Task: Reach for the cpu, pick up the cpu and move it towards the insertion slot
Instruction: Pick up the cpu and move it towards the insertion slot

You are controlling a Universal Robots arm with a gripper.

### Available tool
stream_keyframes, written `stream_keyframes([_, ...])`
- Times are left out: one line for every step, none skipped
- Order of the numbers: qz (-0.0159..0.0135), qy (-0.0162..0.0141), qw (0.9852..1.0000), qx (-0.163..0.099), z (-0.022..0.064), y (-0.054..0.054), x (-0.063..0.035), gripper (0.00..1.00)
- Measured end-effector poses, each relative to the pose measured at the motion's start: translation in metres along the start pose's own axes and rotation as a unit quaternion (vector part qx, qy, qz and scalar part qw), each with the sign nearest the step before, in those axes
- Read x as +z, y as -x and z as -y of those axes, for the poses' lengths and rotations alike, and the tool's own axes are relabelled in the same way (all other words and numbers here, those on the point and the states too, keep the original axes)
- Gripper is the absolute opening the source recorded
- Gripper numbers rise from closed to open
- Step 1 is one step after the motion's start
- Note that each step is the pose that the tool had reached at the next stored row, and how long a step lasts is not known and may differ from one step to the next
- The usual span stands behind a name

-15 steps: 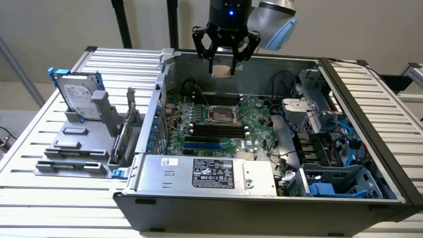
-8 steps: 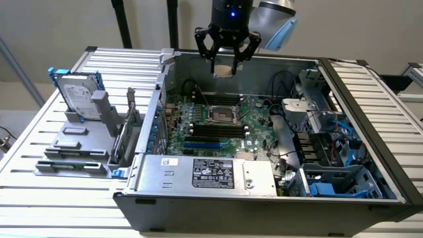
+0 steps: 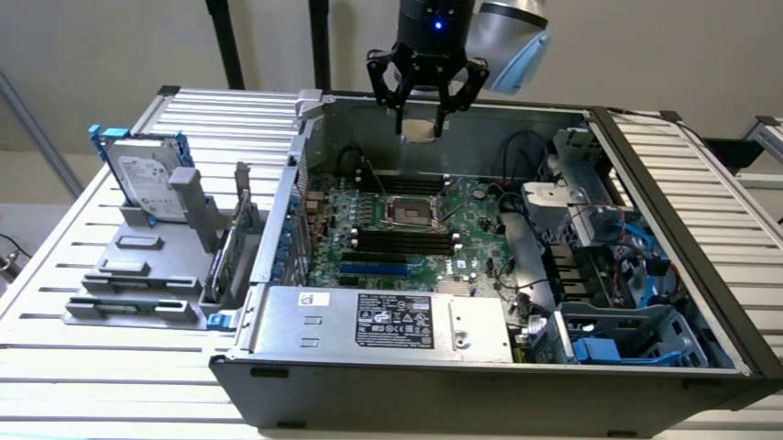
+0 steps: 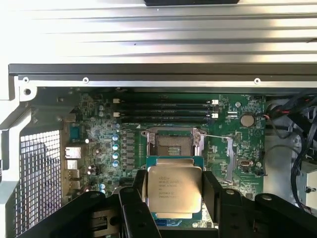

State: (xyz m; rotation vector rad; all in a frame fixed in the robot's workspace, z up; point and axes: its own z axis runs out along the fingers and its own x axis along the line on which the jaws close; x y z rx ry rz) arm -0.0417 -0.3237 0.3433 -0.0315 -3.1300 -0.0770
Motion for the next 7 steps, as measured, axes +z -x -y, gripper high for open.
stream_keyframes([0.0000, 0.0001, 1.0000, 0.000, 0.0000, 0.0000, 0.0001, 0.55])
stream_keyframes([0.0000, 0.0000, 1.0000, 0.000, 0.0000, 0.0000, 0.0000, 0.55])
stream_keyframes([0.0000, 0.0000, 1.0000, 0.000, 0.0000, 0.0000, 0.0000, 0.55])
stream_keyframes([0.0000, 0.0000, 1.0000, 0.000, 0.0000, 0.0001, 0.0000, 0.55])
stream_keyframes([0.0000, 0.0000, 1.0000, 0.000, 0.0000, 0.0001, 0.0001, 0.55])
stream_keyframes([0.0000, 0.0001, 1.0000, 0.000, 0.0000, 0.0001, 0.0001, 0.55])
stream_keyframes([0.0000, 0.0000, 1.0000, 0.000, 0.0000, 0.0001, 0.0001, 0.55])
